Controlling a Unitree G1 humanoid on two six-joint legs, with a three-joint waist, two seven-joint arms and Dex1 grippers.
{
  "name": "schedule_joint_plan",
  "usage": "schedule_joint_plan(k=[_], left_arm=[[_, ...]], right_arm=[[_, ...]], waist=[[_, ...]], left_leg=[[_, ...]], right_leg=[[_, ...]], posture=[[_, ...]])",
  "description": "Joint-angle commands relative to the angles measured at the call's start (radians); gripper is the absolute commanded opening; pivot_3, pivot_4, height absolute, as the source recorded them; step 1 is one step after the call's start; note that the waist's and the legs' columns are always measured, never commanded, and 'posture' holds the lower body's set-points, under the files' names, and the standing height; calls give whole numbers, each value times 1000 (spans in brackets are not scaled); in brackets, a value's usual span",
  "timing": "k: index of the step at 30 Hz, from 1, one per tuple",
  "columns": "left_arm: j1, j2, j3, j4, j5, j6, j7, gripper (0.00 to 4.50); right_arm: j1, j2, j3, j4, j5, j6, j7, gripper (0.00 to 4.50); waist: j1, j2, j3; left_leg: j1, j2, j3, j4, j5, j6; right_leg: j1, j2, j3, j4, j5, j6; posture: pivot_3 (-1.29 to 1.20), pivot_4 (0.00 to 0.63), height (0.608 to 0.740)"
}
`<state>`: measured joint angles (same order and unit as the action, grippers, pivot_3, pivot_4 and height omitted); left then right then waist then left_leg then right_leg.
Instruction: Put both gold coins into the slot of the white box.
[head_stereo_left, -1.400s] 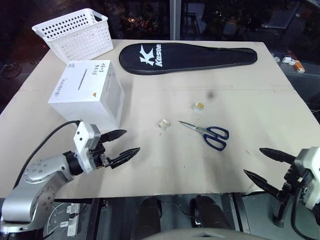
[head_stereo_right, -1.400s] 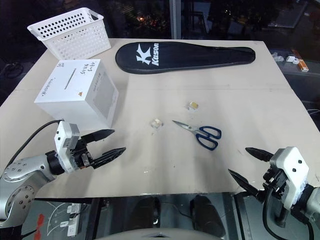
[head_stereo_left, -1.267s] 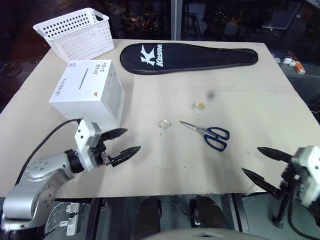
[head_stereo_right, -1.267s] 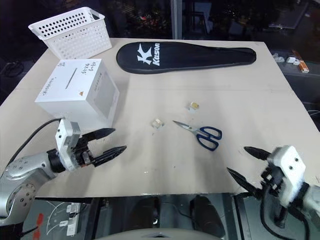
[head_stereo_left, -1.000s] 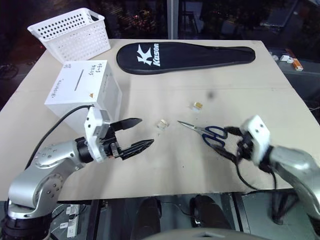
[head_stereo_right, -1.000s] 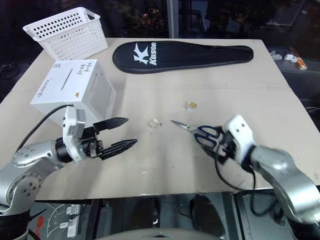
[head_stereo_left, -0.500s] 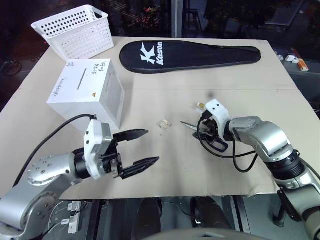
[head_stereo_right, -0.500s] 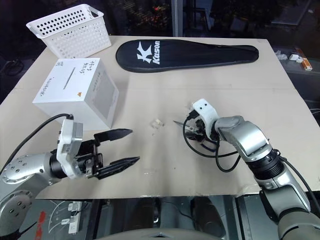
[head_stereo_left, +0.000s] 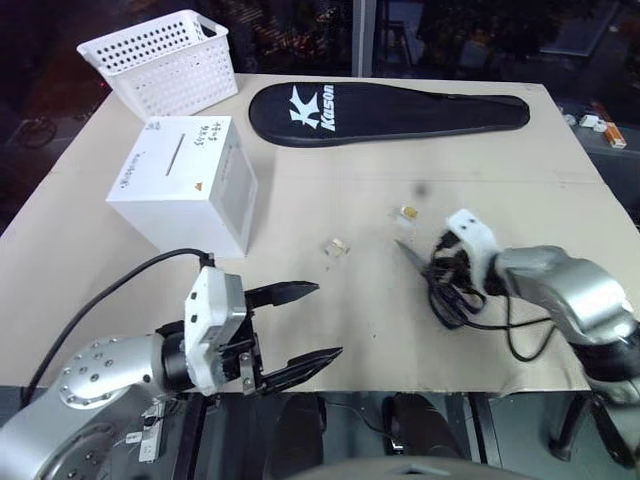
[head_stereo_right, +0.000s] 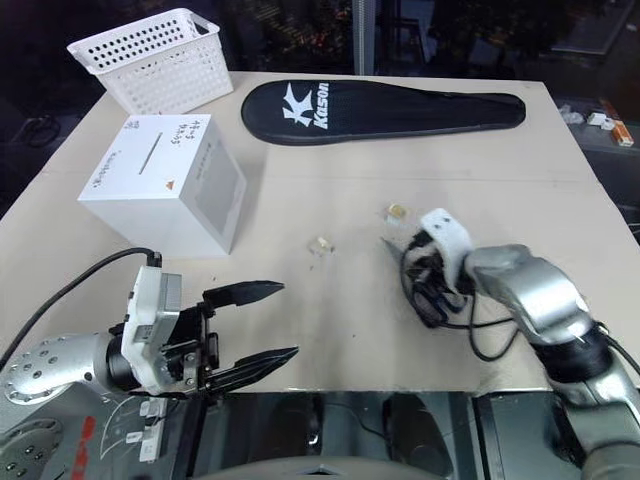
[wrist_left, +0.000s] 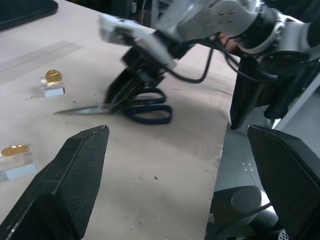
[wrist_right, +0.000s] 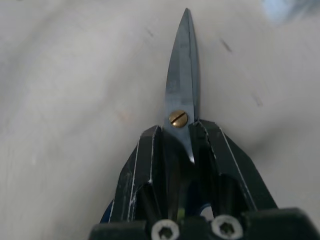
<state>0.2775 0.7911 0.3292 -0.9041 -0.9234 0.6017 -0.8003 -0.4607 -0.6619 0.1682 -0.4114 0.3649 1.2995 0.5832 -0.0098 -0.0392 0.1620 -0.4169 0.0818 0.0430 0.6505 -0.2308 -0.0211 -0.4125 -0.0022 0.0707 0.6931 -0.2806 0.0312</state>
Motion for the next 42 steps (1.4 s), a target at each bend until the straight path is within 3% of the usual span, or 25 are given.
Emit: schedule_joint_plan(k=[1,7,12,14,17,18,19,21,22,26,32,38,41,42], left_arm=[[-12,-7,-24,-35,7,-31,16,4500],[-92,-2,-90,-51,-15,-7,86,4500],[-179,7,-124,-2,-24,7,107,4500],[-193,13,-119,30,-21,0,89,4500],[-182,19,-89,93,-7,-25,34,4500],[-175,21,-78,113,0,-36,13,4500],[-187,22,-78,148,10,-45,-7,4500],[-276,11,-104,292,44,-59,-38,4500],[-312,4,-115,350,60,-66,-52,4500],[-350,-26,-140,445,125,-110,-83,4500],[-309,-73,-142,471,189,-171,-109,4500],[-300,-93,-147,467,191,-187,-148,4500],[-310,-89,-136,476,185,-181,-154,4500],[-313,-89,-134,478,184,-179,-155,4500]], right_arm=[[58,-2,-191,-16,-54,111,-120,361],[-84,51,-186,357,-192,-96,-286,345],[-251,54,-143,768,-255,-321,-289,345],[-275,46,-138,846,-266,-378,-274,1261],[-272,30,-129,847,-277,-412,-246,2295],[-259,22,-134,816,-272,-410,-230,2911],[-241,16,-145,770,-261,-411,-216,3412],[-130,-14,-193,494,-194,-434,-145,4235],[-64,-26,-220,348,-164,-470,-111,4389],[135,56,-378,2,49,-592,7,4389],[328,26,-348,-168,6,-658,13,4389],[136,127,-262,80,10,-535,-61,4389],[21,162,-190,211,-17,-554,-34,3597],[-4,169,-174,243,-23,-561,-26,3043]], waist=[[-5,0,0],[-13,0,0],[-11,0,-1],[-10,0,-1],[-6,0,-1],[-6,0,-1],[-5,0,-1],[8,1,0],[11,1,0],[-14,6,3],[-24,6,3],[-34,5,4],[-33,6,4],[-32,6,4]], left_leg=[[0,0,0,0,0,0],[2,0,1,3,0,0],[3,-1,1,8,1,2],[2,-2,1,8,1,2],[1,-2,1,7,1,2],[1,-2,1,7,1,2],[1,-2,2,6,1,2],[1,-2,1,4,1,2],[0,-2,0,2,1,2],[-1,-2,0,-1,1,1],[-2,-2,-1,-2,0,0],[2,-2,0,1,0,1],[2,-2,0,2,0,1],[1,-2,0,2,0,1]], right_leg=[[0,0,0,0,0,0],[1,1,2,1,-2,3],[4,1,4,1,-1,2],[4,1,4,1,1,0],[4,1,4,0,3,3],[4,1,4,0,3,3],[3,1,5,0,3,3],[2,1,4,0,2,3],[1,1,2,-1,2,3],[-1,2,4,-1,1,3],[-1,1,3,-4,0,4],[1,1,4,1,0,4],[0,2,4,2,0,4],[0,2,4,2,0,4]], posture=[[0,150,727],[0,150,727],[0,150,727],[0,150,727],[0,150,727],[0,150,727],[0,150,727],[0,150,727],[0,150,727],[0,150,727],[0,150,727],[0,150,727],[0,150,727],[0,150,727]])
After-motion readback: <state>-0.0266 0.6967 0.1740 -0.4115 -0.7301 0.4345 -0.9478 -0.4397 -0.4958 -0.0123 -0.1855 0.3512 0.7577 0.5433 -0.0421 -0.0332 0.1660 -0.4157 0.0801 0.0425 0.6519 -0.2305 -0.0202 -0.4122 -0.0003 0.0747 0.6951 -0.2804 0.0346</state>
